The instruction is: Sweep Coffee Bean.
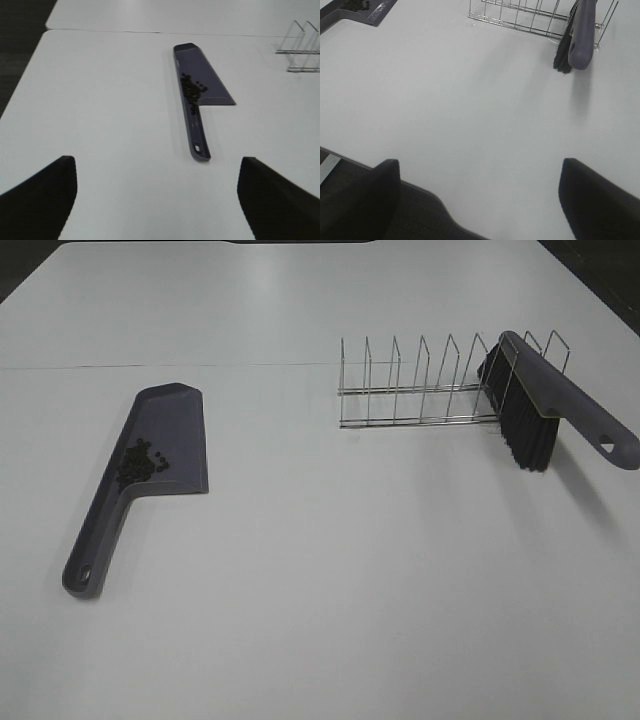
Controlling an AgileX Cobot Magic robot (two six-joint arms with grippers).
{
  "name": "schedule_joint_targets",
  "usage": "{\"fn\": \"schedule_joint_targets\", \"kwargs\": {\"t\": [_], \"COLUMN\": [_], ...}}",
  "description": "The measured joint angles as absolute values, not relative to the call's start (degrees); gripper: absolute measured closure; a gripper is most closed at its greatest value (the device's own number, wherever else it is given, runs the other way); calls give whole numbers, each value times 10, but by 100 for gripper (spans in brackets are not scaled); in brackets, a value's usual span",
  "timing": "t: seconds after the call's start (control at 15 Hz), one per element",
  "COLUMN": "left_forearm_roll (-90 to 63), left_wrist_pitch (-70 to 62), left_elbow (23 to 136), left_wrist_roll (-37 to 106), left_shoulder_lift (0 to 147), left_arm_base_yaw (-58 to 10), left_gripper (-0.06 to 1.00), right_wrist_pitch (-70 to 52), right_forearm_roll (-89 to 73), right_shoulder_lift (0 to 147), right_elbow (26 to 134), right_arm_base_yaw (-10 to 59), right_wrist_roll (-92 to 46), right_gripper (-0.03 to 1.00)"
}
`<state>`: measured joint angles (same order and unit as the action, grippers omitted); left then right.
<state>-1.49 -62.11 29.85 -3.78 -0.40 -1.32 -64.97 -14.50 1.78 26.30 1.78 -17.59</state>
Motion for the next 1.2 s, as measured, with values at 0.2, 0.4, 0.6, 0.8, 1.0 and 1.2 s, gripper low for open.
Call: {"fn": "schedule_joint_targets", "kwargs": {"t": [0.2, 0.4, 0.6, 0.8, 1.0, 1.2], "left_forearm_roll": [-15, -15, -15, -15, -15, -15], "left_wrist_pitch": [-621, -621, -621, -621, -621, -621], "left_elbow": [299, 299, 299, 299, 299, 299], "left_wrist_roll": [-37, -37, -37, -37, -37, -37], "left_shoulder_lift": [-4, -4, -4, -4, -4, -4], "left_arm_base_yaw": [9, 1, -36, -36, -36, -36], "left_gripper": [14, 14, 14, 14, 14, 14], "right_wrist_pitch": [-650, -650, -650, -650, -649, -649], "right_forearm_roll": [-143, -131, -130, -130, -130, -130], "right_shoulder_lift": [18, 18, 18, 18, 18, 18], "right_elbow": [263, 263, 263, 263, 263, 263], "right_arm_base_yaw": [18, 18, 18, 18, 18, 18], "right_wrist_roll": [-175, -168, -160, -160, -160, -160], "right_gripper": [21, 21, 21, 21, 21, 21]}}
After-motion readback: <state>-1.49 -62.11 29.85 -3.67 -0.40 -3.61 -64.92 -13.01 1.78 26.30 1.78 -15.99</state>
